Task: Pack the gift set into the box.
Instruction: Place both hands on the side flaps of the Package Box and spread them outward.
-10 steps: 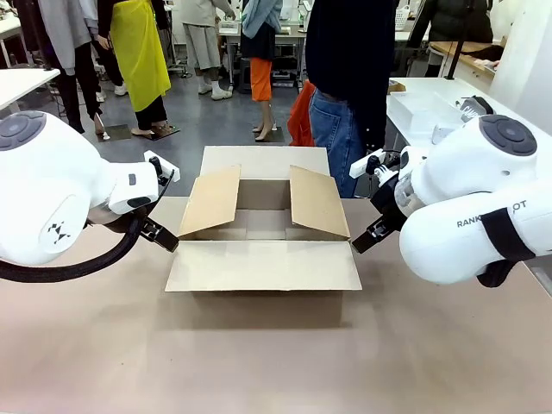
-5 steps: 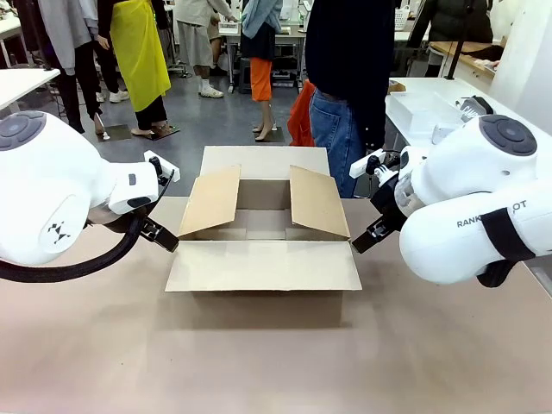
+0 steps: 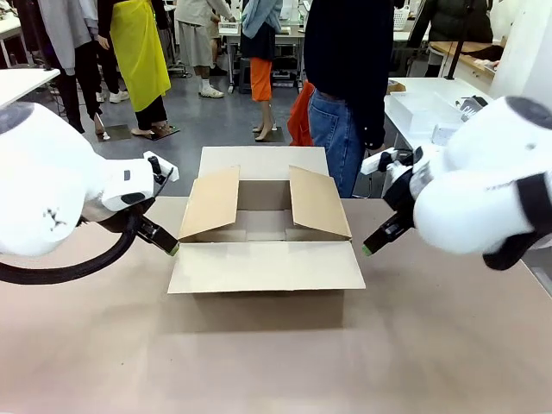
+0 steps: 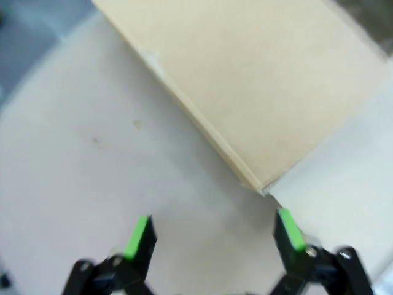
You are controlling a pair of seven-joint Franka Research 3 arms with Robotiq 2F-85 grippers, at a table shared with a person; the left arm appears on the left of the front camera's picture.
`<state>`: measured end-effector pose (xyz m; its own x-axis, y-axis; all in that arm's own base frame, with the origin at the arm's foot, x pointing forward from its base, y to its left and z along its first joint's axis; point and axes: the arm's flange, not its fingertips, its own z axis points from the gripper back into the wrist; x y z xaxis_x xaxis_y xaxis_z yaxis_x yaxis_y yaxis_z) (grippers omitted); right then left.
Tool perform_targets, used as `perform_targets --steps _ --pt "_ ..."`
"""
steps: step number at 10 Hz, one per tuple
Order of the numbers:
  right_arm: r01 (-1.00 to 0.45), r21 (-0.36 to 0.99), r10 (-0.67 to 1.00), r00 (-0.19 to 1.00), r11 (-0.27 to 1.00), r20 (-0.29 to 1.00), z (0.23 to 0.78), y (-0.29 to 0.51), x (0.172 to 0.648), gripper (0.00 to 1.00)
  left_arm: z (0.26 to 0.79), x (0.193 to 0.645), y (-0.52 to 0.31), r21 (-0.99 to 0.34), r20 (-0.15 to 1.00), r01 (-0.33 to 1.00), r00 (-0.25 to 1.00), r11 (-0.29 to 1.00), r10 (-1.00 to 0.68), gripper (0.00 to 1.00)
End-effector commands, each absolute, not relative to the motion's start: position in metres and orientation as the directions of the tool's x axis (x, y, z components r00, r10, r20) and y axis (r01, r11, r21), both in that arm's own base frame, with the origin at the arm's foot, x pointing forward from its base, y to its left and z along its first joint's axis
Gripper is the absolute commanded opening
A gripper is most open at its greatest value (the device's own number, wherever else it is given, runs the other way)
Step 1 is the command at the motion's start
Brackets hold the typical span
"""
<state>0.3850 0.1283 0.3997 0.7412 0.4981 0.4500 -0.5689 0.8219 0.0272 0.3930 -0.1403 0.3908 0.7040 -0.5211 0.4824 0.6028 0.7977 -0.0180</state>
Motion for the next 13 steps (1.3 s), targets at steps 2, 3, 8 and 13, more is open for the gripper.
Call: perform_targets --steps 2,3,8,13 --pt "-0.271 0.337 0.083 0.873 0.901 0.480 0.437 0.035 0.359 1.00 0.439 0.347 -0.019 -0.324 0.528 0.487 0.805 0.811 -0.272 1.00" --pt "-0.284 0.579 -0.041 0.874 0.764 0.484 0.445 0.001 0.350 1.00 0.445 0.344 0.014 -0.438 0.543 0.452 0.822 0.777 -0.172 1.00" --pt "0.010 0.982 -0.641 0.759 0.191 0.117 0.399 -0.157 0.305 1.00 0.388 0.350 0.169 -0.962 0.271 0.240 0.755 0.133 0.598 1.00" --pt "-0.019 0.927 -0.486 0.847 0.376 0.215 0.421 -0.160 0.311 1.00 0.405 0.317 0.176 -0.879 0.434 0.297 0.822 0.374 0.368 1.00"
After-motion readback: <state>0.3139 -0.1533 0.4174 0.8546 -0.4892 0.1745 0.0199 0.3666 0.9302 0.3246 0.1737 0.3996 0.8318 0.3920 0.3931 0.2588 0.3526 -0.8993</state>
